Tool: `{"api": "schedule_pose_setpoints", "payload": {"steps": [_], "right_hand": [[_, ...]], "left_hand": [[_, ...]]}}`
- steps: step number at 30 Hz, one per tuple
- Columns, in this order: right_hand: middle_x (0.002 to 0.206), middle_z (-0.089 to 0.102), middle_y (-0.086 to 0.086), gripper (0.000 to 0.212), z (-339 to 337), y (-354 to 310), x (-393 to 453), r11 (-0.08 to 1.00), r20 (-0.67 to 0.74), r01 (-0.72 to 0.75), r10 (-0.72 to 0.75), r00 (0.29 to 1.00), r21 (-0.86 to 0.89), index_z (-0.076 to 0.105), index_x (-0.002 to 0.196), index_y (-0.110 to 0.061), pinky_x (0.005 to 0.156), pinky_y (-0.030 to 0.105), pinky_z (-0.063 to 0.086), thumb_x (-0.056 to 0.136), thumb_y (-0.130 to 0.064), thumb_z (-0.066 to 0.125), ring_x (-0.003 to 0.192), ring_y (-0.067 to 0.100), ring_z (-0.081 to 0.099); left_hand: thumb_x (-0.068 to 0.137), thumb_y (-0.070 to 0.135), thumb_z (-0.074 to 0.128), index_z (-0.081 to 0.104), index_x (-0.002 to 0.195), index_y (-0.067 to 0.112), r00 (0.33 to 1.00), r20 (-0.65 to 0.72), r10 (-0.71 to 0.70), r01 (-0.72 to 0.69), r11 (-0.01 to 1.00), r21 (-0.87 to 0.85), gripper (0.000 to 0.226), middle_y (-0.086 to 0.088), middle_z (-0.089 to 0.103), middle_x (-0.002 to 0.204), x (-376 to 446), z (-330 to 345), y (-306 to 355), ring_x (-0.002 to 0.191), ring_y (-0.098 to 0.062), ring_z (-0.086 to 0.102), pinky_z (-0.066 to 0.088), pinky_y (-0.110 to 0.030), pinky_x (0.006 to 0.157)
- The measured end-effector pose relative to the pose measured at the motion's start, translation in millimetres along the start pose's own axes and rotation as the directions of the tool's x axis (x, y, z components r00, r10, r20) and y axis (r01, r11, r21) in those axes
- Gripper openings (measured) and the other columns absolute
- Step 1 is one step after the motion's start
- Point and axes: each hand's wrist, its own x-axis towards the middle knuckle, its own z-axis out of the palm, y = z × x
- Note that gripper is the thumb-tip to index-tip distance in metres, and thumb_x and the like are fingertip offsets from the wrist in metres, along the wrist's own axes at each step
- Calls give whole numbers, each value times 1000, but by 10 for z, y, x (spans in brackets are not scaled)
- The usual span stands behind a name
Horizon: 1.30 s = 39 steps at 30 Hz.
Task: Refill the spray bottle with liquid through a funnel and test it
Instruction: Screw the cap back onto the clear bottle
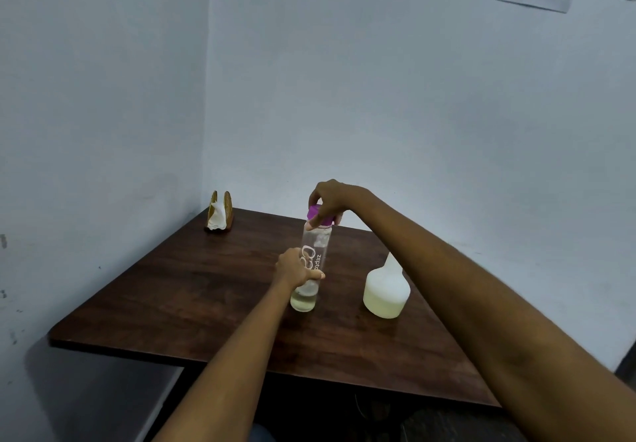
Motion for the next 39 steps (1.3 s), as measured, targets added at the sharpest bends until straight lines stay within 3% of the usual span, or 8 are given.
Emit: {"api": "schedule_pose_setpoints", "payload": {"steps": [8,15,22,26,29,32,36,39], "right_hand": [[106,62,11,37,-81,-99,-36,988,62,85,-78,995,-129,70,104,-12,57,19,47,69,0,78,86,23,56],[113,61,12,41,-28,-62,-24,984,46,123,-118,992,-126,70,107,-11,60,25,50,69,-1,79,89,23,53],[84,61,9,48,38,-42,-74,991,-110,-46,31,993,-128,64,95,-2,60,24,48,78,-46,71,51,13,60],[70,53,3,65,170,-58,-98,950,-267,-202,136,954,-237,44,60,-11,71,29,40,78,-73,47,71,20,53],[89,65,9,71,75,-32,-122,991,-133,-127,132,982,48,61,83,-5,73,31,49,84,-72,36,76,23,60],[124,60,16,70,-46,-9,-213,963,-93,-9,36,995,269,53,125,-6,78,34,51,94,-61,22,103,31,61],[78,71,10,73,-51,120,-249,986,-211,-156,165,963,62,55,73,-9,71,29,44,89,-70,19,57,17,63],[97,71,13,68,8,148,-235,992,-339,-61,96,936,113,62,99,-7,85,36,45,93,-63,25,88,24,65]], "left_hand": [[66,27,85,62,106,3,1000,-6,-10,10,1000,-6,52,-13,68,108,-9,4,2,102,-27,62,47,-32,85],[66,30,84,60,108,3,1000,-2,-11,11,1000,12,55,-12,67,111,-4,10,-8,103,-26,62,47,-33,85],[68,32,83,59,108,3,1000,-1,-2,2,1000,31,54,-12,66,111,-25,7,-1,103,-26,61,45,-30,81],[68,33,83,62,107,4,1000,-11,-4,5,999,46,53,-11,68,109,-18,8,-4,103,-27,62,45,-30,82],[69,32,82,62,108,4,1000,-6,0,0,998,56,52,-12,67,111,-6,-7,-2,105,-27,62,47,-32,87],[70,31,82,60,111,2,1000,3,-6,6,998,58,54,-13,66,113,7,1,8,107,-28,61,47,-34,89],[70,31,81,59,114,3,1000,-1,-26,26,998,51,56,-13,65,117,-10,-3,15,109,-28,60,46,-33,90],[70,31,82,59,115,4,999,5,-35,35,998,56,58,-12,64,117,-6,2,23,110,-27,60,46,-33,91]]}}
